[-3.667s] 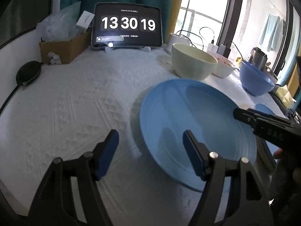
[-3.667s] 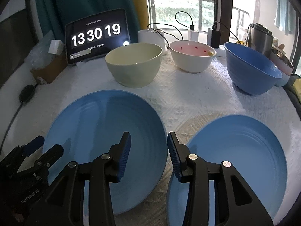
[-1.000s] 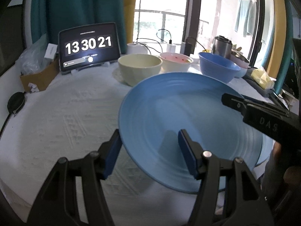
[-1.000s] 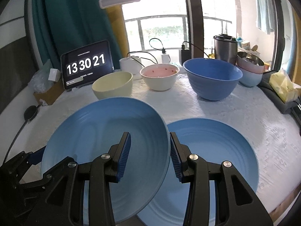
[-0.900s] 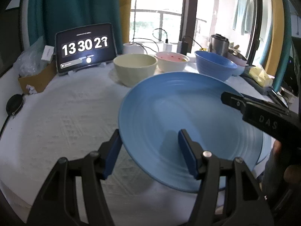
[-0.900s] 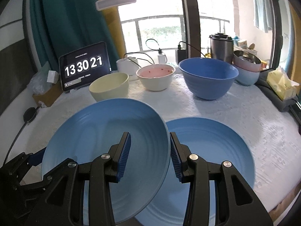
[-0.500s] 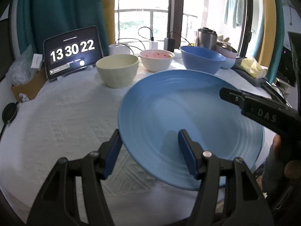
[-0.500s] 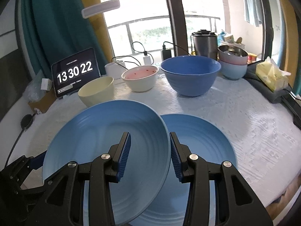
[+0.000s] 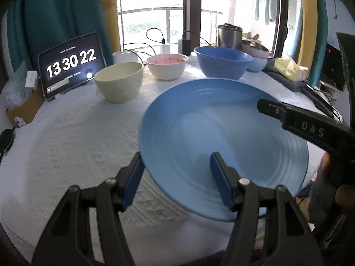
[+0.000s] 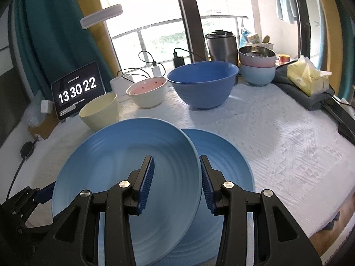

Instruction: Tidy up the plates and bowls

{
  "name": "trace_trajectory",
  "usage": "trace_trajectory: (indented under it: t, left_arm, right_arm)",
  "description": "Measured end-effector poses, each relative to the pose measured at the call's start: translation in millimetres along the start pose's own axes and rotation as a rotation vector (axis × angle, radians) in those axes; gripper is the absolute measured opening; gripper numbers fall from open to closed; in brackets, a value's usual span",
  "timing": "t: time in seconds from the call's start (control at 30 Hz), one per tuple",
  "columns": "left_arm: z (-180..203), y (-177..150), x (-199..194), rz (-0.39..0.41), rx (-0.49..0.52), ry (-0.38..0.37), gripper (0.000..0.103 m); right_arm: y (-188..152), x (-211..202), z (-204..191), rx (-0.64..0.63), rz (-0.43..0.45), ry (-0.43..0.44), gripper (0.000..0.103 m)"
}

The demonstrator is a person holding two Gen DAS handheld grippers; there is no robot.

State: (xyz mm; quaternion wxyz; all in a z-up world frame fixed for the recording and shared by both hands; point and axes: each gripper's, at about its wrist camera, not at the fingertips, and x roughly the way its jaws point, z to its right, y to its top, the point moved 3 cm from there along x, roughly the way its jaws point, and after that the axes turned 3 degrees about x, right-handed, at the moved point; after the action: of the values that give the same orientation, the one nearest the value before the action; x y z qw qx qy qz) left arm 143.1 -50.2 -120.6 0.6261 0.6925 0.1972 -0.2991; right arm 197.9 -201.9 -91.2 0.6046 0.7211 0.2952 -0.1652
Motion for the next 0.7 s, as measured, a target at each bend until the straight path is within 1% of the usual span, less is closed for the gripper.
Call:
trace_trajectory:
  t: [0.7]
  left_arm:
    - [21, -1, 10, -0.034, 0.039, -0.036, 0.062]
  right_arm:
    - [-3, 0, 25, 0.048, -0.006, -0.025, 0.044]
